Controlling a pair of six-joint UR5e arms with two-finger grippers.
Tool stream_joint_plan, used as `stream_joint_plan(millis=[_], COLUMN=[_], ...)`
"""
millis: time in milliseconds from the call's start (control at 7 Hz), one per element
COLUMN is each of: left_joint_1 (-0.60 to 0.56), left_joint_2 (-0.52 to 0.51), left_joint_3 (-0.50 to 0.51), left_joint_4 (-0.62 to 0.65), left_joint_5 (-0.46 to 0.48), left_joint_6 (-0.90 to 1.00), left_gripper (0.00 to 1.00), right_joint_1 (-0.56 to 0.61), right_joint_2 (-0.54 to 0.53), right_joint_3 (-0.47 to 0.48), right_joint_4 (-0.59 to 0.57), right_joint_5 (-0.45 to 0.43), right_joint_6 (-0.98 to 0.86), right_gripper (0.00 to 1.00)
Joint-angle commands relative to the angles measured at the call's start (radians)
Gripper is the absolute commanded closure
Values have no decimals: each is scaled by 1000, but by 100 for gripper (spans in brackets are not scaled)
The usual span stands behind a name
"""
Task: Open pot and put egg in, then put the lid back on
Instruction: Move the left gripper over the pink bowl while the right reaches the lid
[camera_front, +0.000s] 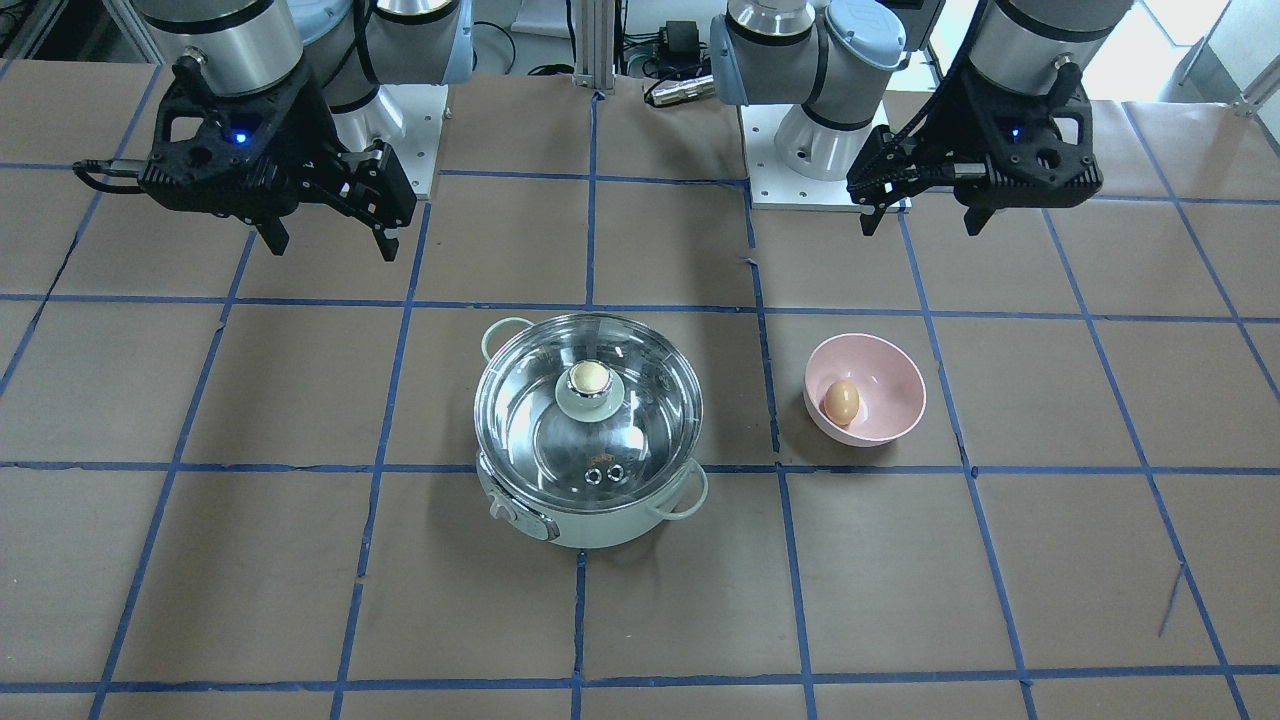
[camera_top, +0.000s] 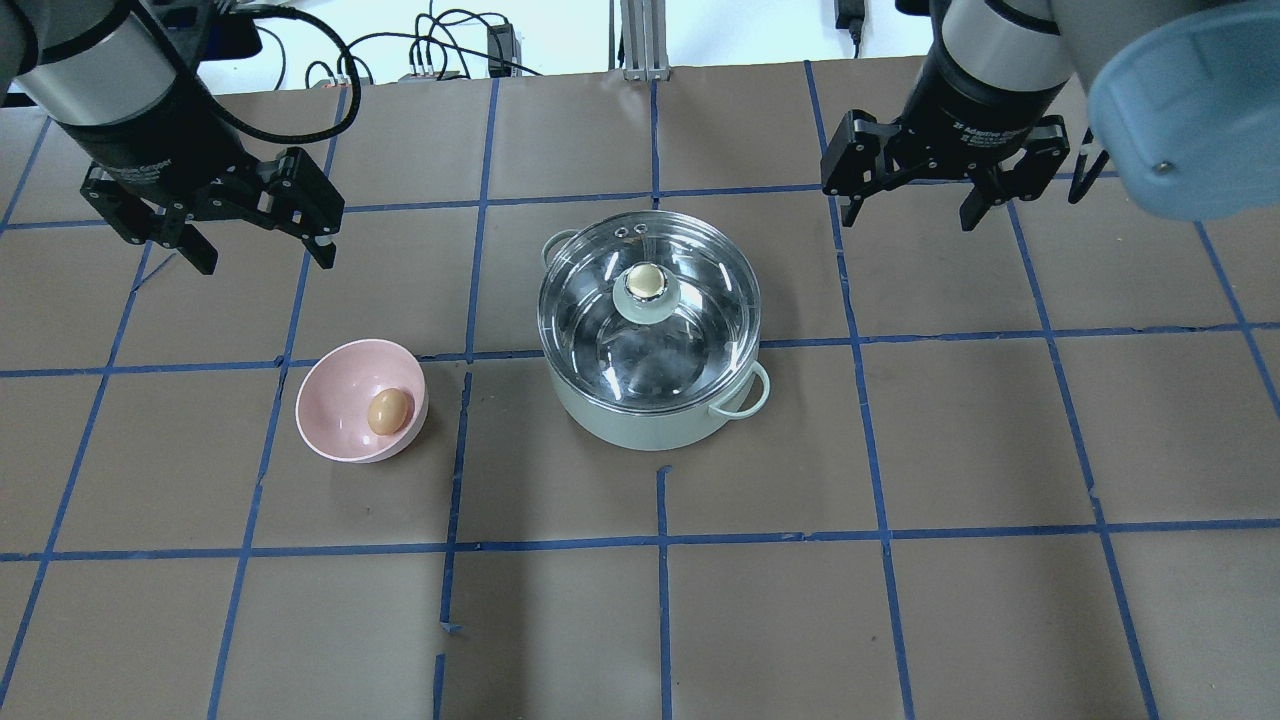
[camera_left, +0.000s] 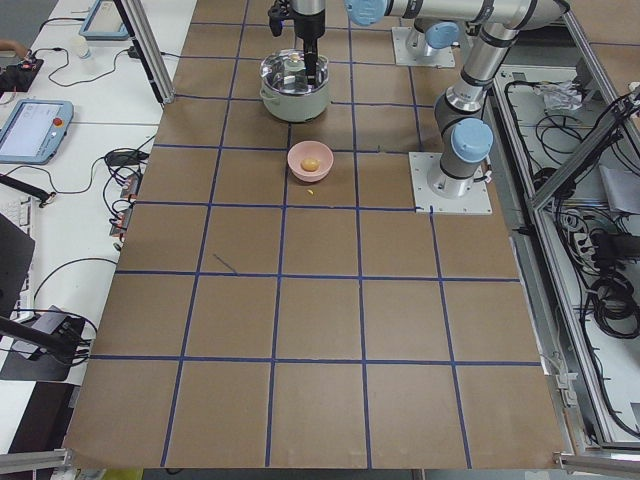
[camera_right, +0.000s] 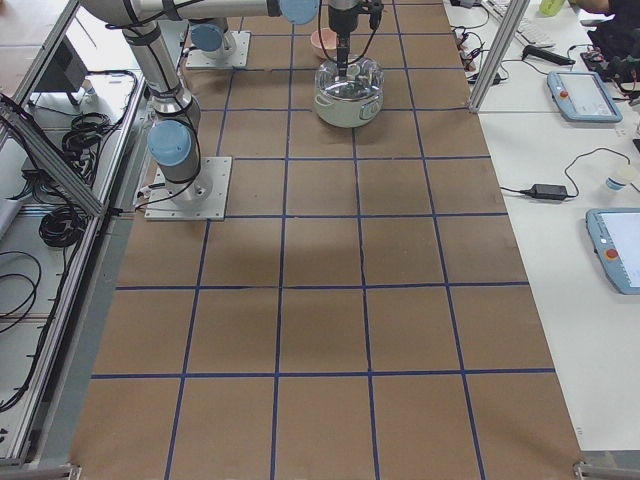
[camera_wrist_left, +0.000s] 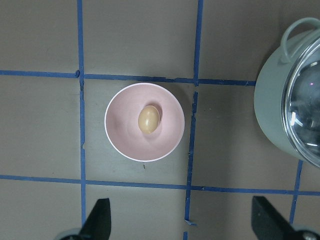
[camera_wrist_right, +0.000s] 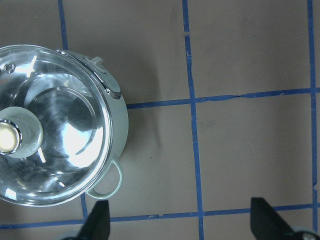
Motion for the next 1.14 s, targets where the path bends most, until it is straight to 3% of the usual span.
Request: stream_joint_plan(millis=[0,286,429,571,857,1000], left_joint_1=[64,96,97,97,100,100], left_joint_2=[-18,-21,-23,-33,-58,-78], left_joint_3=[-64,-171,-238,-310,-438,-493], left_joint_4=[58,134,230,333,535,631], left_joint_5=[-1,-1,-3,-1,-1,1], left_joint_6=[83,141,141,143,146,146], left_gripper=[0,1,1,1,1,1], right_joint_1=[32,214,281,308,311,311], right_joint_2=[10,122,191,233,329,333], right_joint_3=[14,14,14,14,14,14], right_joint_4=[-34,-233,-276,-286,-488,-499], right_joint_5=[8,-7,-6,3,5,5], right_joint_6=[94,242,337,411,371,363], right_gripper=[0,0,0,0,0,0])
